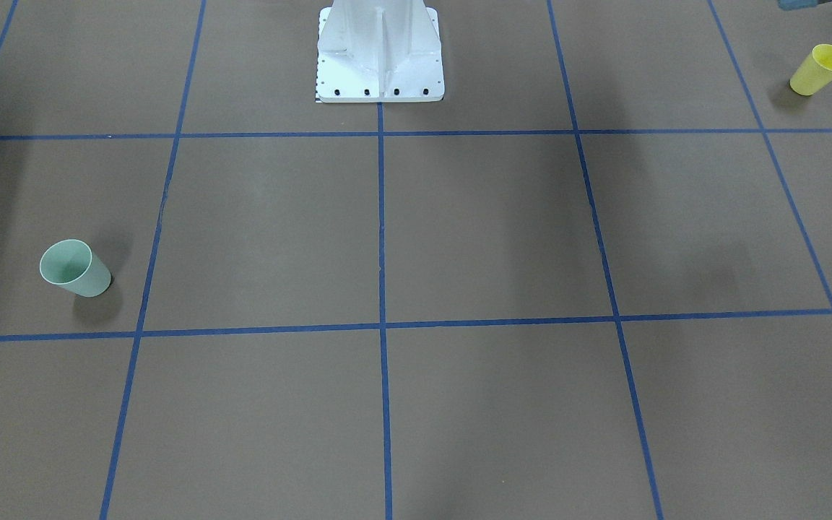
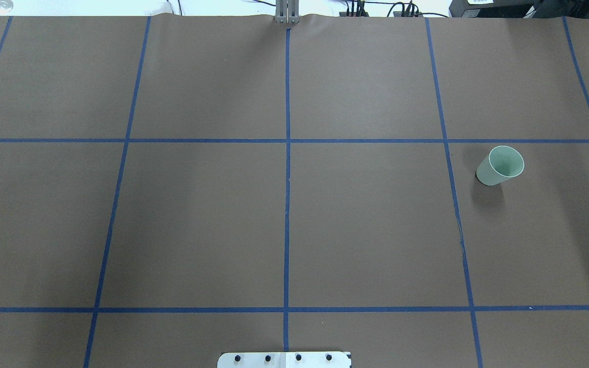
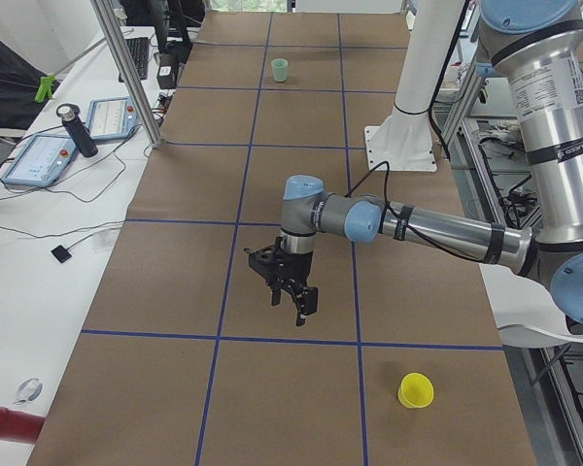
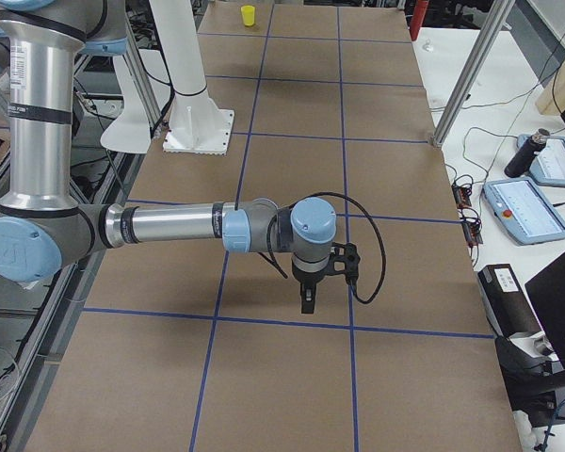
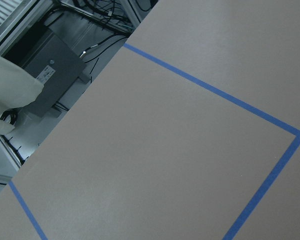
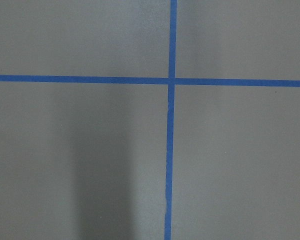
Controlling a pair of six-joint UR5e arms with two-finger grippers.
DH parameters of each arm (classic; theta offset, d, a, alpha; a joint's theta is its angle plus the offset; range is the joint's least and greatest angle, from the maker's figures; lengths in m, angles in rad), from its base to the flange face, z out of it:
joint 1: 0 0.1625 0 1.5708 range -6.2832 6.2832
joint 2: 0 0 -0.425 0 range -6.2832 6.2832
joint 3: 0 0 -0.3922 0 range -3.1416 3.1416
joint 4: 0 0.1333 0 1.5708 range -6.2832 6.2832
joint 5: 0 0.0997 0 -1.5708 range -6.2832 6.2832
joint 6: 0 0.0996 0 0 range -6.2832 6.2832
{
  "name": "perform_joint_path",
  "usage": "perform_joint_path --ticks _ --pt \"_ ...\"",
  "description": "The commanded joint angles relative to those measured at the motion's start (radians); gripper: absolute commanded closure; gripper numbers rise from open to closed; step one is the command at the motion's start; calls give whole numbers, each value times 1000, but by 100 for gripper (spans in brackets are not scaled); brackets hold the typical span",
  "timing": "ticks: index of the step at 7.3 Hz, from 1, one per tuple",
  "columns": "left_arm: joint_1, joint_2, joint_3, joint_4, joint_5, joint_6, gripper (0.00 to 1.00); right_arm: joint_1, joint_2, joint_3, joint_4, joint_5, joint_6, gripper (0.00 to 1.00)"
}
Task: Transfer and stack yellow cup on green cup
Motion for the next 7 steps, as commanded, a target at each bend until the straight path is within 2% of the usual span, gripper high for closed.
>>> perform_joint_path --ticks 1,3,4,6,7 --pt "34 33 -27 21 47 -112 0 0 -27 59 -4 -6 0 0" --pt "104 53 -28 73 63 -415 0 2 -60 70 -4 -6 0 0" --pt "222 57 -25 129 116 -533 0 2 -60 70 -4 -8 0 0" --pt "397 57 -19 258 121 -797 0 2 -54 70 -4 -11 0 0" --pt "440 57 -16 324 120 -885 0 0 -46 70 -4 -14 0 0"
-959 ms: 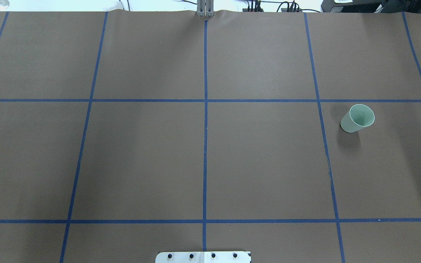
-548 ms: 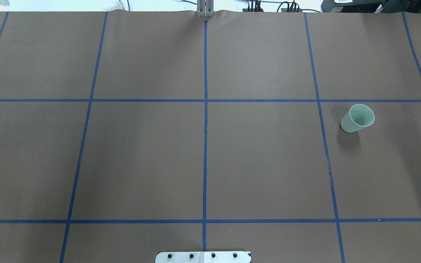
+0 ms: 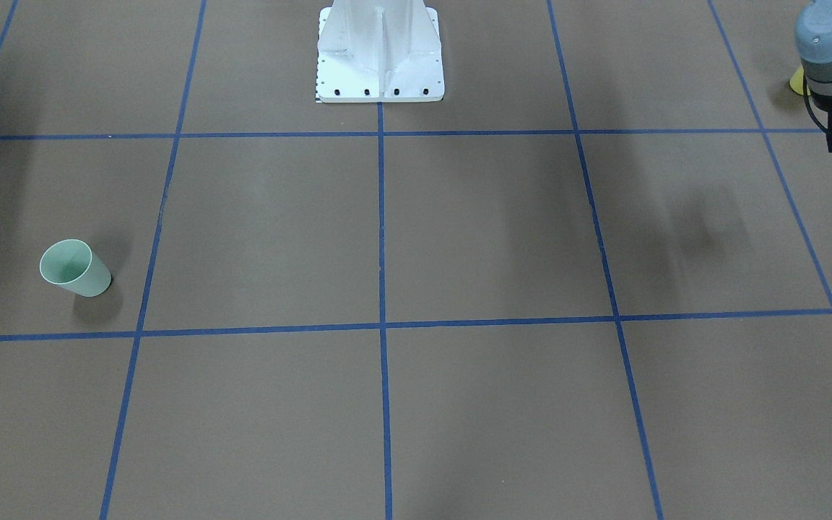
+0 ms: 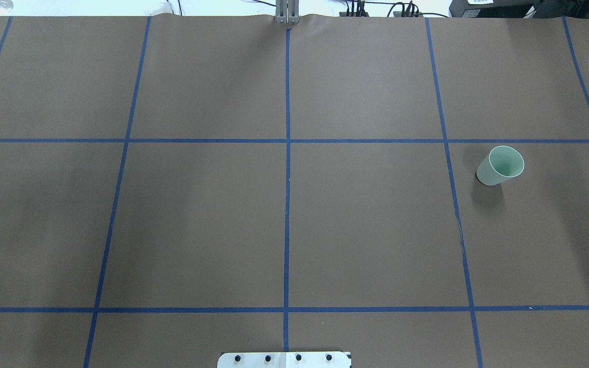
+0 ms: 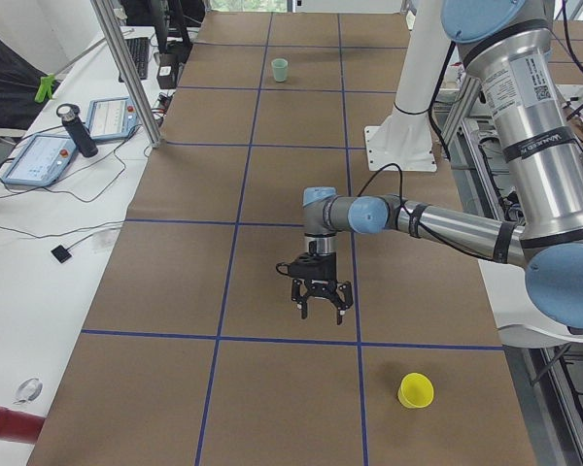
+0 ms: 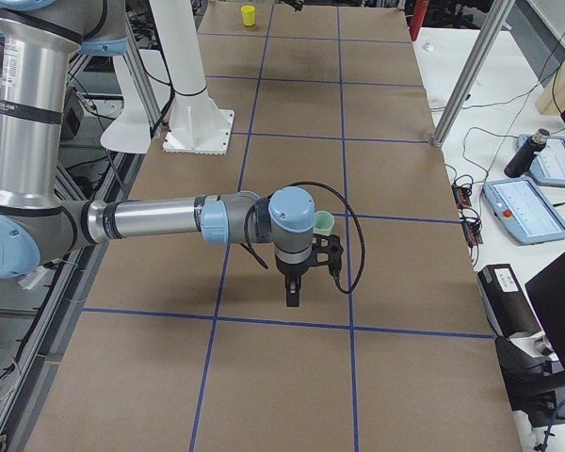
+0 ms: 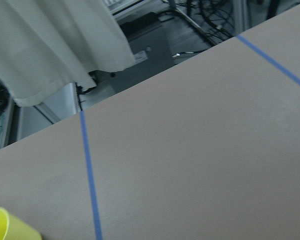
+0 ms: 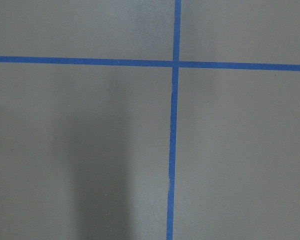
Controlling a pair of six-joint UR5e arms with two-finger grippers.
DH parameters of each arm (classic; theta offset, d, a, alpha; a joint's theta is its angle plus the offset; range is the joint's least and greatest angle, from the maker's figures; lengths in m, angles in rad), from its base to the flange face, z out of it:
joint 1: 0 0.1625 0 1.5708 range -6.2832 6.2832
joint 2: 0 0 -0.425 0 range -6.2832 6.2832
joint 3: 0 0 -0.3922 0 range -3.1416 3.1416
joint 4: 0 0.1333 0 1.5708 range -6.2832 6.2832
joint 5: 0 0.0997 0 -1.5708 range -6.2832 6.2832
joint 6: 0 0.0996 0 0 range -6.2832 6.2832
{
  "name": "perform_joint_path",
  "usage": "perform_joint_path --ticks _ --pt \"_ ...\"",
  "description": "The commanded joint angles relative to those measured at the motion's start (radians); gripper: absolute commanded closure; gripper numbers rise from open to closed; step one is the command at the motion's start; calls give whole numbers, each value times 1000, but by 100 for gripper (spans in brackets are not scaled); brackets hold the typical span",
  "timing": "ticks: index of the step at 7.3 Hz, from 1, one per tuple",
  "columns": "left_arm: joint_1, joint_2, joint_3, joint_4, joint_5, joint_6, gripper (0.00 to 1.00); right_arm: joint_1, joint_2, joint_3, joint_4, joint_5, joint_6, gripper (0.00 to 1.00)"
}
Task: Transfer and stack yellow cup on green cup
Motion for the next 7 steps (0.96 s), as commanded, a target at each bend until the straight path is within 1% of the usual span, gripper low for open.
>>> perform_joint_path --ticks 1,3,4,5,6,7 --pt "78 1 6 158 0 -191 0 -1 9 2 2 -2 0 0" --pt "78 -1 25 295 -15 -260 0 0 6 14 3 -3 0 0" --pt "81 -1 53 332 -17 -355 0 0 6 17 3 -2 0 0" --pt "85 -3 99 338 -40 -406 0 -1 5 19 5 -2 0 0" --pt "110 -6 129 338 -72 -449 0 0 0 19 6 0 -2 0" --pt "149 -22 188 338 -112 -499 0 0 -2 19 6 0 -2 0"
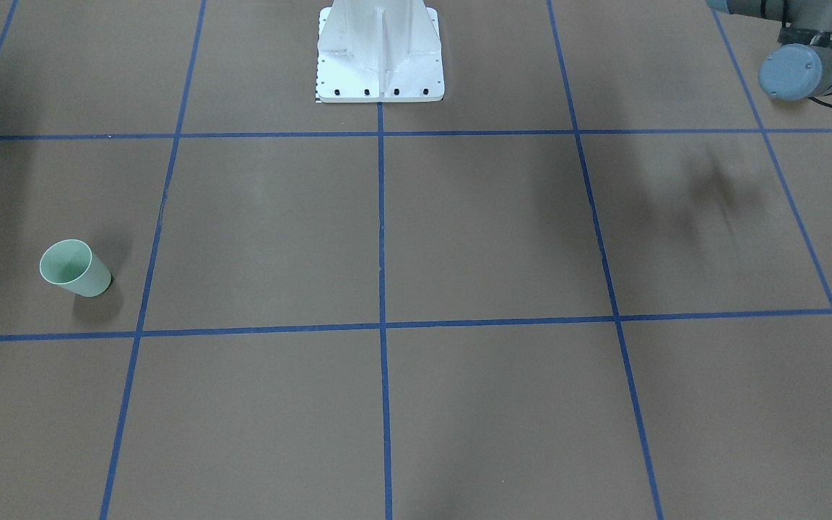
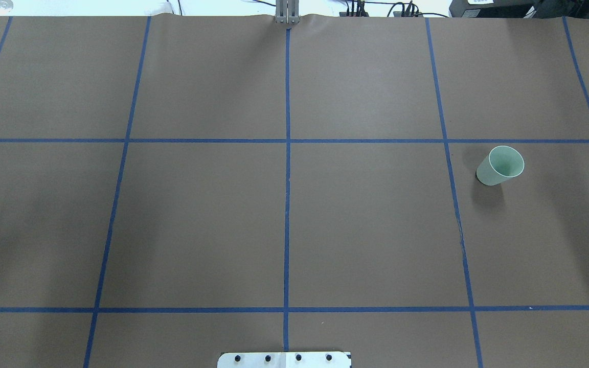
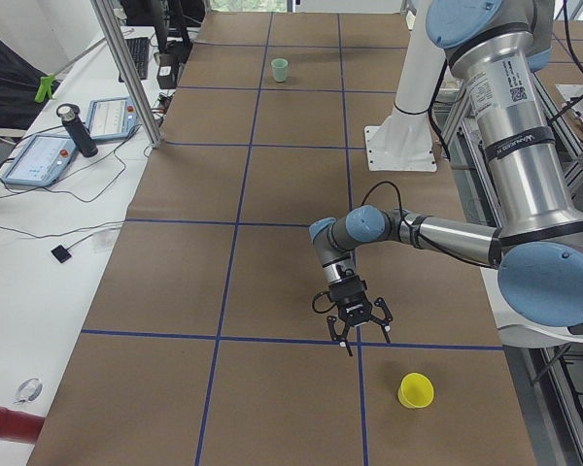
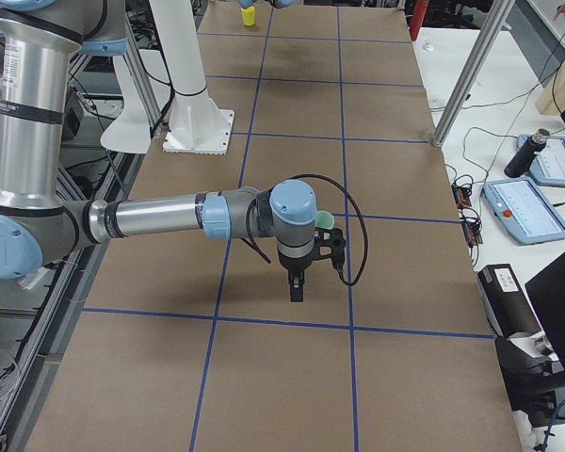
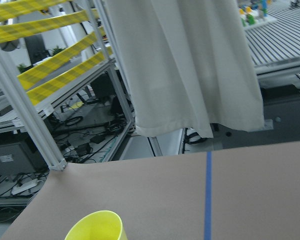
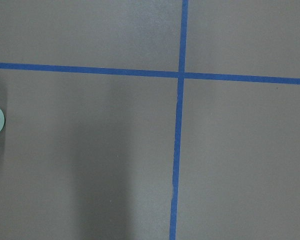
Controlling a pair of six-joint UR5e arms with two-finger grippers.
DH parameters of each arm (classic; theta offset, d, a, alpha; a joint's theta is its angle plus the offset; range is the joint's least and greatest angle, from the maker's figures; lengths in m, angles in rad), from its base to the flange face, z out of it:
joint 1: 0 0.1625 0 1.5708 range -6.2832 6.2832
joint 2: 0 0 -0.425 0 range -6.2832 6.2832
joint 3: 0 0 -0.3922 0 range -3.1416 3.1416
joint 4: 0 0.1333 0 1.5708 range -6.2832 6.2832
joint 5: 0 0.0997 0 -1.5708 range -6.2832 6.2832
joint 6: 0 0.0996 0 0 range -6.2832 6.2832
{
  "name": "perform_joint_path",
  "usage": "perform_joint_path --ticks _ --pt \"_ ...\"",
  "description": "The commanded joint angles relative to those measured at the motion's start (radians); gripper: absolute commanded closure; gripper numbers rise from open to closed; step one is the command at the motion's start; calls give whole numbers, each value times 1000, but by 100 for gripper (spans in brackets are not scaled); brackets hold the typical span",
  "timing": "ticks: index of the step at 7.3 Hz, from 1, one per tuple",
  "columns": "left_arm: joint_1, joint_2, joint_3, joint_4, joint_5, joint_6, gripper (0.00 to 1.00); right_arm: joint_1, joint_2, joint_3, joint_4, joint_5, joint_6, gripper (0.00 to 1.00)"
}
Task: Transfer and stack yellow cup on green cup
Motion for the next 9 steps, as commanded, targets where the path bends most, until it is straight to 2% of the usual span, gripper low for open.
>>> perform_joint_path --ticks 1,4,7,9 --pt "64 -46 124 3 -78 -100 0 -1 -1 1 1 1 -1 0" --pt "93 -106 287 -1 -115 -131 0 -1 5 -1 1 1 -1 0" --pt "112 -106 344 -7 -144 -128 0 -1 6 -1 1 4 -1 0" --pt "133 -107 347 -7 -212 -128 0 -1 8 1 1 4 -1 0"
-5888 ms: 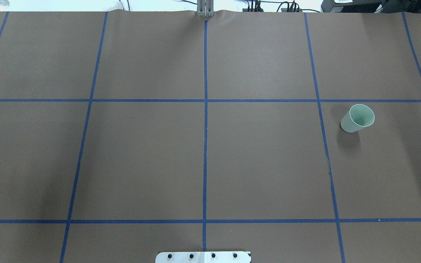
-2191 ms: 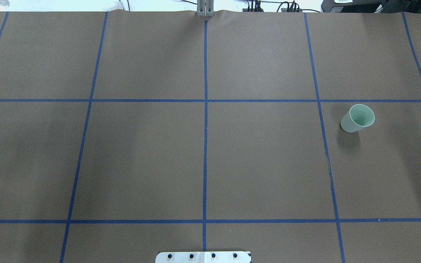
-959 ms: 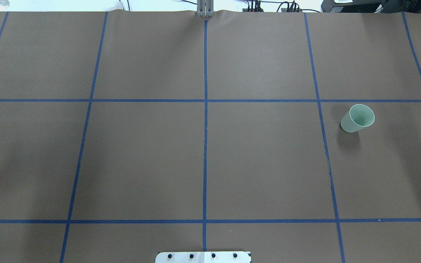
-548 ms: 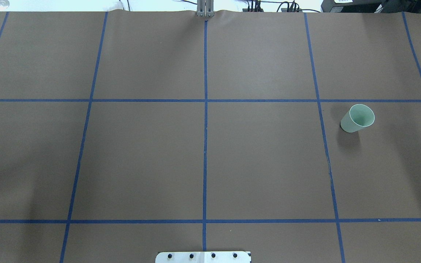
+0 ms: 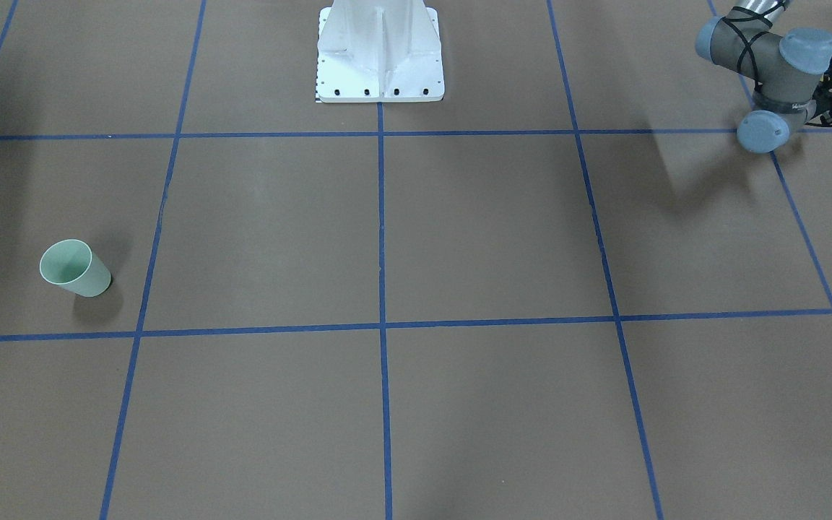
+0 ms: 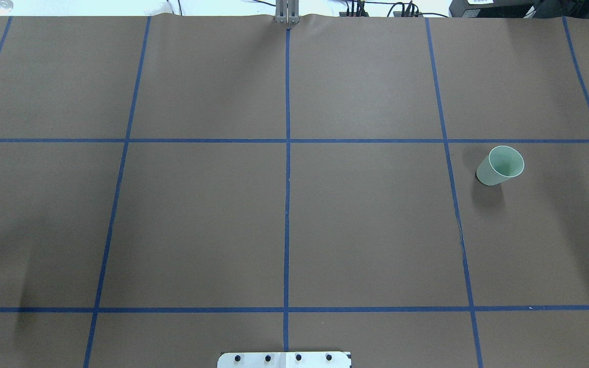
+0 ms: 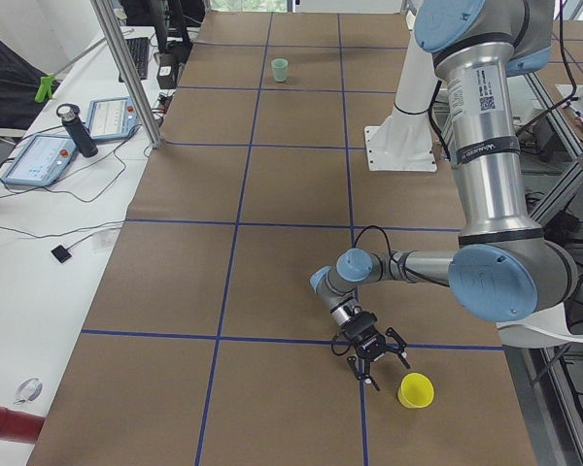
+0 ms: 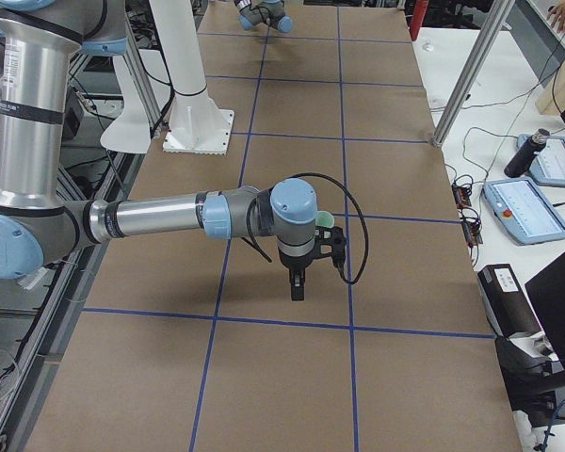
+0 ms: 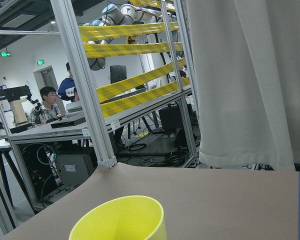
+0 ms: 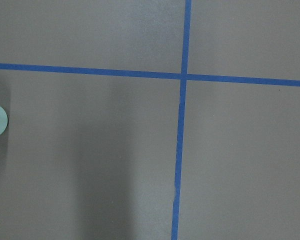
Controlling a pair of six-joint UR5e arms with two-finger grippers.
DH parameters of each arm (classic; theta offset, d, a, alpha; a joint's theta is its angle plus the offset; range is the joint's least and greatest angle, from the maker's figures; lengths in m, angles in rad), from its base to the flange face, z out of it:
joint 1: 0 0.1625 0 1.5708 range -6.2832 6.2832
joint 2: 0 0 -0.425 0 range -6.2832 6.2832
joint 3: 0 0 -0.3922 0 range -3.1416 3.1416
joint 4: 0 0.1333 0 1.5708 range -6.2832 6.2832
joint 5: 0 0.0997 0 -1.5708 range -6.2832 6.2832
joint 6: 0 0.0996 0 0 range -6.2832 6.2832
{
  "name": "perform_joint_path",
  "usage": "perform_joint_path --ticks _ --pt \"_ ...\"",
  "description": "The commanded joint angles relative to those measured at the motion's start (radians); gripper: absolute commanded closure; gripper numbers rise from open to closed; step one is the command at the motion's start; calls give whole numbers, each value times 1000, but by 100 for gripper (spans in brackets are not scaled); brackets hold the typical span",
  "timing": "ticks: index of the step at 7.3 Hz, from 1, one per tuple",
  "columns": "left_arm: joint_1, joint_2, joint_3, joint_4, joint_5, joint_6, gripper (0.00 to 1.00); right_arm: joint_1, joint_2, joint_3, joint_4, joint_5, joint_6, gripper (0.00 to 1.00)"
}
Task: Transfer and stack yellow cup on green cup
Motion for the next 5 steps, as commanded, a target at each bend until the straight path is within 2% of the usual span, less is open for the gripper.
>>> perform_joint_path --ticks 1,5 --pt "28 0 3 0 -60 -2 0 0 2 0 1 -3 0 0" --pt "59 0 72 0 -88 -16 0 0 -1 0 -1 -2 0 0"
